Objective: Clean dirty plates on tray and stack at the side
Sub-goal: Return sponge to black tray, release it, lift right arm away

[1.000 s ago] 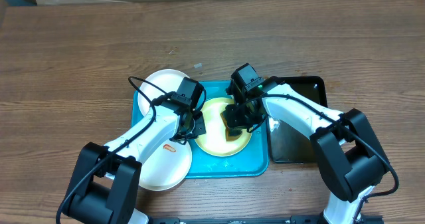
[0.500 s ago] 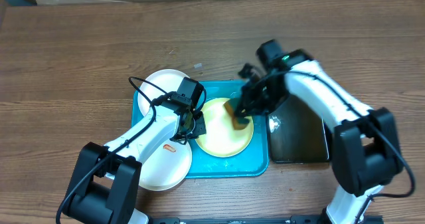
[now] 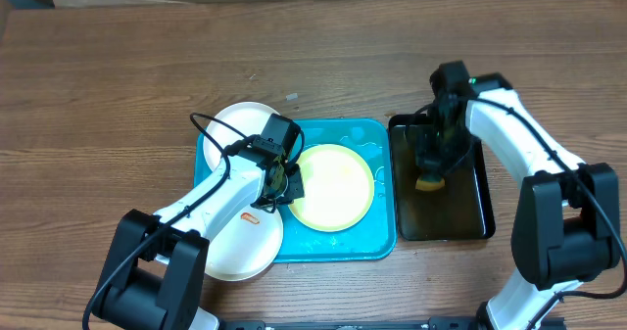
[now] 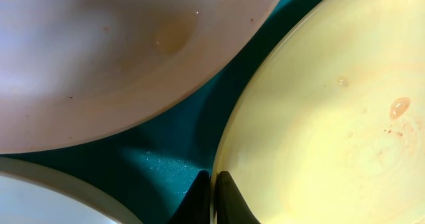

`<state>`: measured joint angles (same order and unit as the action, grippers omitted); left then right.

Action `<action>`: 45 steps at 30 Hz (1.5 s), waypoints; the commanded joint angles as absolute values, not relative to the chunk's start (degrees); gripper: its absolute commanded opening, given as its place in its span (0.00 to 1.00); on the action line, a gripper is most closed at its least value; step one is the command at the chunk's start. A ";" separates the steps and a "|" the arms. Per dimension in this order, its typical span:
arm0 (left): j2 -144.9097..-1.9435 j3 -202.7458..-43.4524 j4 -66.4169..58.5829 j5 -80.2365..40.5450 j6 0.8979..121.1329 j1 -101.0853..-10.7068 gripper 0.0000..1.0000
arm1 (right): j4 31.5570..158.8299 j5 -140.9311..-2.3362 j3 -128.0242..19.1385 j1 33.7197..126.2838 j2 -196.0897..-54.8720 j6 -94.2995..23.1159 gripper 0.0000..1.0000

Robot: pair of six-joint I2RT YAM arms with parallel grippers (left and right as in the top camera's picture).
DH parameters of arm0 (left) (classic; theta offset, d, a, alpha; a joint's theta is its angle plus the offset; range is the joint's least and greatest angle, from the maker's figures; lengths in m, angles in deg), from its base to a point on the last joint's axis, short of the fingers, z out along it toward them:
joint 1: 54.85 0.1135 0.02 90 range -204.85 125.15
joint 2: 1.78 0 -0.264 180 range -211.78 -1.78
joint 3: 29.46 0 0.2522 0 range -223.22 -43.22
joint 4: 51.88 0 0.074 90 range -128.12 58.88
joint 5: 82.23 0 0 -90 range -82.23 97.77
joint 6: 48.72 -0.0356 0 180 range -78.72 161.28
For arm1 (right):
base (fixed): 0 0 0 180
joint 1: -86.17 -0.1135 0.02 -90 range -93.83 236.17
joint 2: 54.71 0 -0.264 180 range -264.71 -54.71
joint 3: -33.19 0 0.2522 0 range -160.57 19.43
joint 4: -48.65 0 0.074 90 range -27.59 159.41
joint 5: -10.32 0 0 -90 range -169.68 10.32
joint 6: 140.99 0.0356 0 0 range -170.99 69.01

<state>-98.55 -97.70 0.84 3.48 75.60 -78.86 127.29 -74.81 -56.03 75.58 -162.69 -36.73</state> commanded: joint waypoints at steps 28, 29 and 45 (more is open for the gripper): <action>-98.79 -97.81 -0.76 2.82 71.65 -82.31 0.33 | 110.53 -80.30 -46.59 76.36 -161.18 -34.63 0.13; -98.79 -97.81 -0.76 2.82 71.63 -82.31 0.32 | 110.07 -81.48 -46.56 76.52 -161.18 -34.50 0.04; -98.79 -97.81 -1.06 2.78 71.28 -82.31 0.30 | 122.74 -74.60 -48.77 78.79 -161.16 -33.82 0.82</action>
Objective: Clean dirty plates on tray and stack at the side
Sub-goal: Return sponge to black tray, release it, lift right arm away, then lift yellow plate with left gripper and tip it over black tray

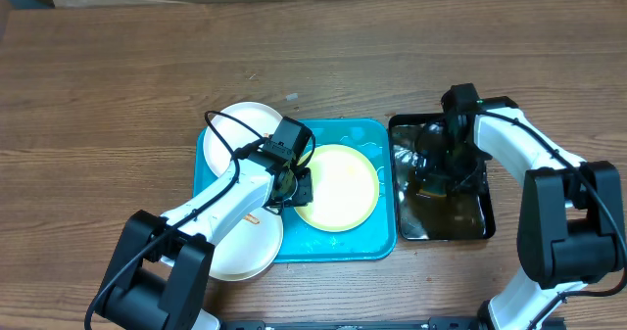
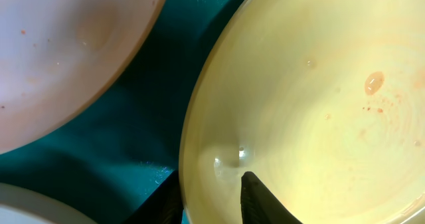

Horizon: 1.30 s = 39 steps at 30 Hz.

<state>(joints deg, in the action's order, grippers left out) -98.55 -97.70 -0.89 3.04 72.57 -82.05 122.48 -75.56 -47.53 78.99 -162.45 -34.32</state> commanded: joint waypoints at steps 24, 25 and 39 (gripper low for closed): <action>-101.79 -97.81 -1.52 2.12 71.26 -82.24 0.31 | 131.49 -75.67 -71.79 85.91 -161.16 -37.86 0.95; -101.76 -97.81 -1.57 2.12 71.26 -82.22 0.31 | 131.05 -75.99 -71.46 87.03 -161.16 -37.69 0.96; -101.72 -105.68 5.54 2.16 65.88 -82.07 0.06 | 128.69 -76.61 -70.61 101.32 -161.16 -37.49 1.00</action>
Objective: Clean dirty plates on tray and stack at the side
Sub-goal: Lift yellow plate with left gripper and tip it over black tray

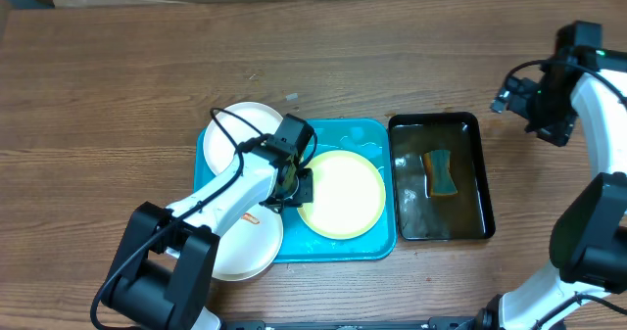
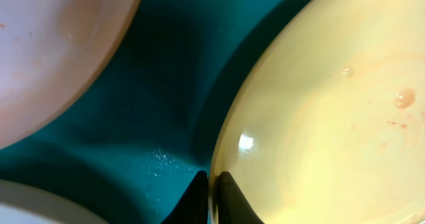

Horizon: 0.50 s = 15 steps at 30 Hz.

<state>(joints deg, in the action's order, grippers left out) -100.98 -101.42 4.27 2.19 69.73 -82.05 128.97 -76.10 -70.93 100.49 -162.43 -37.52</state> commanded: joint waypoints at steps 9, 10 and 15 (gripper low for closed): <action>-101.72 -122.84 22.15 7.96 60.83 -79.40 0.04 | 128.67 -76.58 -70.61 102.04 -161.16 -37.52 1.00; -101.72 -124.63 23.52 8.02 60.50 -79.21 0.04 | 128.67 -76.58 -70.61 102.04 -161.16 -37.52 1.00; -101.72 -131.45 27.20 7.96 60.55 -79.34 0.04 | 128.67 -76.58 -70.61 102.04 -161.16 -37.52 1.00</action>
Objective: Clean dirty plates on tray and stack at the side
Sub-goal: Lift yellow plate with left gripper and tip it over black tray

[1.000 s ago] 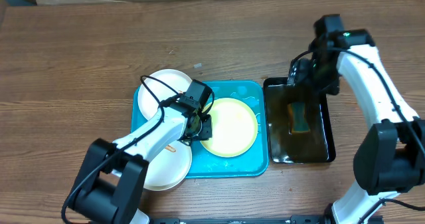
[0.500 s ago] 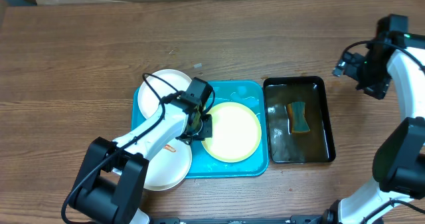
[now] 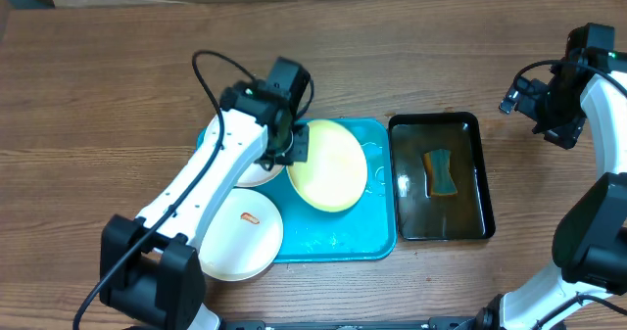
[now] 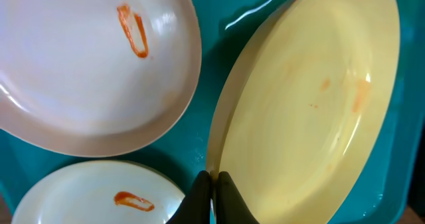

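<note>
My left gripper (image 3: 292,152) is shut on the left rim of the yellow plate (image 3: 329,164), which it holds tilted above the blue tray (image 3: 338,242). In the left wrist view the black fingertips (image 4: 224,187) pinch the rim of the plate (image 4: 312,98), which carries faint orange stains. Two white plates, each with an orange smear, lie at the tray's left: one at the back (image 4: 93,64) and one in front (image 3: 242,234). The sponge (image 3: 440,171) lies in the black basin (image 3: 482,188). My right gripper (image 3: 544,110) hangs at the far right, its fingers unclear.
Brown wooden table (image 3: 118,85) all round. The black basin of murky water stands right against the tray's right side. A cable loops above my left arm. The front white plate (image 4: 93,197) juts over the tray's left edge.
The yellow plate lay flat on the tray with my left gripper on its rim. Now it is lifted and tilted, further back over the tray. The right arm has barely moved.
First my left gripper was shut at the yellow plate's rim on the tray and my right gripper held the sponge in the basin. Then the left jaws stood apart around the rim. Later they were shut again, the sponge lay loose and the right arm was away. Now the plate is raised.
</note>
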`<state>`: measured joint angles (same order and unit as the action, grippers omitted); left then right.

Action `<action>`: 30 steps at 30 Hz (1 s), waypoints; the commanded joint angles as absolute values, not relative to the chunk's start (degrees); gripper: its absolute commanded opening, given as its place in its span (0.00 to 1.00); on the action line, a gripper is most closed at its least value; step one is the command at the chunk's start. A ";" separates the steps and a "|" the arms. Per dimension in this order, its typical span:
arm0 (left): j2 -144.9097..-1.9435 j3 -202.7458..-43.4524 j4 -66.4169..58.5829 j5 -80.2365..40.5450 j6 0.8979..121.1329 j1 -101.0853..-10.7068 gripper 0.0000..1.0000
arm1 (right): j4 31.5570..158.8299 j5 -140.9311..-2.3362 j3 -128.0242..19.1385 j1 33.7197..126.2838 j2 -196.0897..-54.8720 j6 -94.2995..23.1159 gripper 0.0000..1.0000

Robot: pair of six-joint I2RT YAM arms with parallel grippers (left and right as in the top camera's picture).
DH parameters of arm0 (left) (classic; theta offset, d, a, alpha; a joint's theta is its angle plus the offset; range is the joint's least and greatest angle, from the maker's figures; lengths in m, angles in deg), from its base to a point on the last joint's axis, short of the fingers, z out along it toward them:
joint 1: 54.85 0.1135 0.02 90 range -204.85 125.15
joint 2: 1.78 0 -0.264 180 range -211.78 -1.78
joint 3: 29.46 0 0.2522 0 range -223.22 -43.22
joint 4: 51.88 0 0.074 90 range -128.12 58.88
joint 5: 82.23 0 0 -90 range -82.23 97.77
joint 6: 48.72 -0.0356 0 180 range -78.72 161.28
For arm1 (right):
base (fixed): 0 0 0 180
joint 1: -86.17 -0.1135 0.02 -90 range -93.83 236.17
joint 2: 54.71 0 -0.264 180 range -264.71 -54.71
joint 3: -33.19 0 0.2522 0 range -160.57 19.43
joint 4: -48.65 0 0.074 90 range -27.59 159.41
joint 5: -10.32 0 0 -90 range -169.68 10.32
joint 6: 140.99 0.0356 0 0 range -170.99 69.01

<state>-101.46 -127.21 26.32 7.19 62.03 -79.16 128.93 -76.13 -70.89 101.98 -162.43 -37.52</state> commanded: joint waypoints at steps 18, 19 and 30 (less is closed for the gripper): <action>-101.74 -140.87 18.41 36.09 62.03 -99.69 0.04 | 128.67 -76.58 -70.61 102.04 -161.16 -37.52 1.00; -101.74 -140.87 17.78 39.36 62.01 -101.50 0.04 | 128.67 -76.61 -70.61 102.04 -161.16 -37.49 1.00; -101.79 -140.87 12.16 73.02 52.74 -121.24 0.04 | 128.67 -76.58 -70.61 102.04 -161.16 -37.52 1.00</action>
